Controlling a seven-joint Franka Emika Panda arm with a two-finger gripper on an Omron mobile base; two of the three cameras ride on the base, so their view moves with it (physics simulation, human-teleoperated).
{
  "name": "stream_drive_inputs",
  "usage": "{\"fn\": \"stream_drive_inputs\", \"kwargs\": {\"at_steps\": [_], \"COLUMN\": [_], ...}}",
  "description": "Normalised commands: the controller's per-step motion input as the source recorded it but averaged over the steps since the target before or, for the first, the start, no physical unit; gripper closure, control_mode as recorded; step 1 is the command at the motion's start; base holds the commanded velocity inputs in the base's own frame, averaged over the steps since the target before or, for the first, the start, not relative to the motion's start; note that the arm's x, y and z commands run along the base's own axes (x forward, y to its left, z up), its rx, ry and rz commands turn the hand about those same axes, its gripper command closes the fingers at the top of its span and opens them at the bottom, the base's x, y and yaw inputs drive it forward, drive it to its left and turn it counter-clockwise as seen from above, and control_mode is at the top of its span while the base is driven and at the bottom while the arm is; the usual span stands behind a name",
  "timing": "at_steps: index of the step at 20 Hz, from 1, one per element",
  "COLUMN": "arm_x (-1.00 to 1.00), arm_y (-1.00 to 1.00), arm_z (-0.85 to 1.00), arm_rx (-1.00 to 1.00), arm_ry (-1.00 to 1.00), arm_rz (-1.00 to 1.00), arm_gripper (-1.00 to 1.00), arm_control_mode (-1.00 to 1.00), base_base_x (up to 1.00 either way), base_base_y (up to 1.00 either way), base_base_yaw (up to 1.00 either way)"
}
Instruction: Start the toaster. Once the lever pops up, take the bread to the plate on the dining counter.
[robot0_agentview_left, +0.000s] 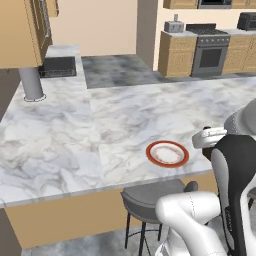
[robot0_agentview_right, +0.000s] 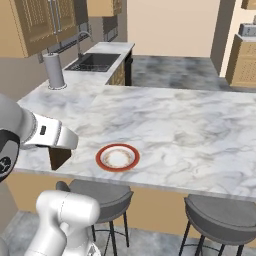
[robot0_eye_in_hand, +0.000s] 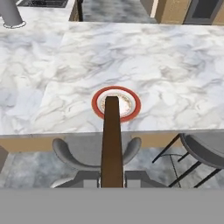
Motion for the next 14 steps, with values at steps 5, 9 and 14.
{"fn": "stream_drive_inputs", "kwargs": {"at_steps": [5,9,14], "arm_x": [0.44,0.62,0.62], "arm_y": [-0.20,-0.21,-0.01], "arm_z": [-0.19,-0.26,-0.43], "arm_rx": [0.12,0.13,0.07], "arm_ry": [0.07,0.19,0.26], "arm_rz": [0.00,0.00,0.00], "arm_gripper": [1.00,1.00,1.00], "arm_control_mode": [-1.00,-1.00,-1.00], "base_base_x": [0.00,0.00,0.00], "base_base_y": [0.00,0.00,0.00], "base_base_yaw": [0.00,0.00,0.00]}}
